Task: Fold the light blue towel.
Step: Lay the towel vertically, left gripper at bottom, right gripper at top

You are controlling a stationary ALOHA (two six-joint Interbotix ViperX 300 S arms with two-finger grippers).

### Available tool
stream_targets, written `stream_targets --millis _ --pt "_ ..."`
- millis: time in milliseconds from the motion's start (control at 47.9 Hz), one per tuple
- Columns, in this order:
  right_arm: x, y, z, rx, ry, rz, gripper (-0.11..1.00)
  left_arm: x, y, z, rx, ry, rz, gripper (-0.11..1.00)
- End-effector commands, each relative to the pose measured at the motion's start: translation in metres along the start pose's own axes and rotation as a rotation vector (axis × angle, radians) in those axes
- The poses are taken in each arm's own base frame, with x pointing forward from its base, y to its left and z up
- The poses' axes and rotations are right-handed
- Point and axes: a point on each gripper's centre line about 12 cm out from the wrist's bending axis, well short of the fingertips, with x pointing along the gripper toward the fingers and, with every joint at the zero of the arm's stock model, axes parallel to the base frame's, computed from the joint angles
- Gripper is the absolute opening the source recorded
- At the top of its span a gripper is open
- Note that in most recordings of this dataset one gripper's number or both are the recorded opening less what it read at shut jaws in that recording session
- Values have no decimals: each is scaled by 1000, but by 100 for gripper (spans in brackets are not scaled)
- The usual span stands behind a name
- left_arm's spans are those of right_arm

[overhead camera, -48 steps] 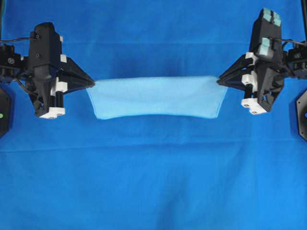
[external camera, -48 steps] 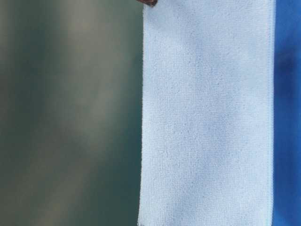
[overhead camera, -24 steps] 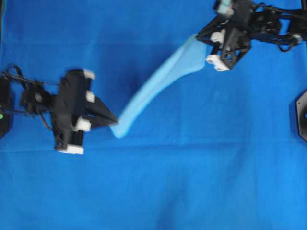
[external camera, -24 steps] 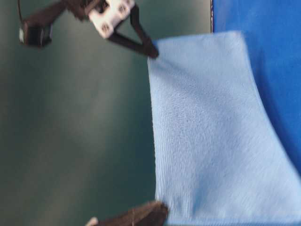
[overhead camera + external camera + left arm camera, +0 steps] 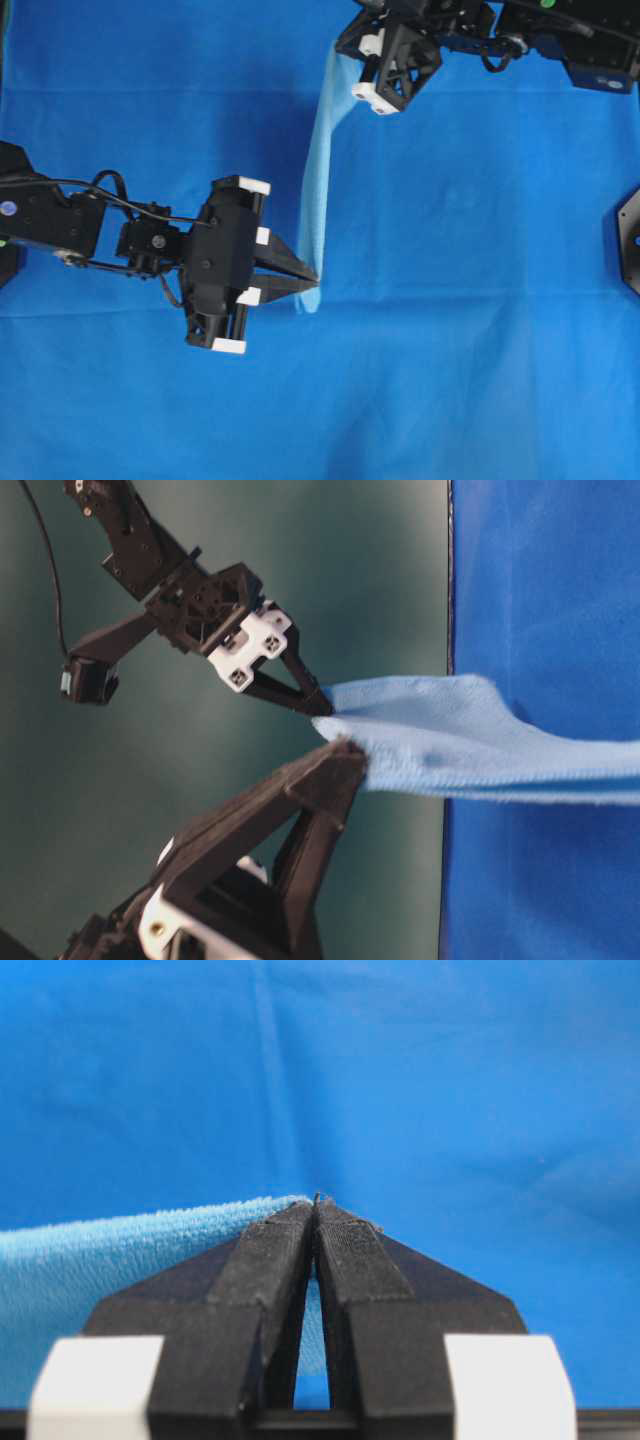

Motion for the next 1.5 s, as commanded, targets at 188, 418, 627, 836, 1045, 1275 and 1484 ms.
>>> stream_targets --millis 188,418,627,836,1045,1275,1484 --pt "-7 -10 12 4 -48 -20 2 2 -9 17 29 -63 -19 2" --pt "-19 -20 -3 24 -30 -40 2 19 -9 24 31 -83 -17 2" --pt "-43 -35 -34 61 -7 -75 2 60 -8 43 68 -113 -9 1" --pt "-66 -37 -57 70 -9 -88 2 97 -6 61 141 -141 1 2" --pt "-70 -36 -64 63 12 -89 2 111 2 50 122 -114 13 1" --pt "-48 -35 -52 55 -8 -79 2 102 0 27 73 -61 5 1" --pt "-15 -17 -36 21 -19 -34 2 84 -2 -7 33 8 -2 1"
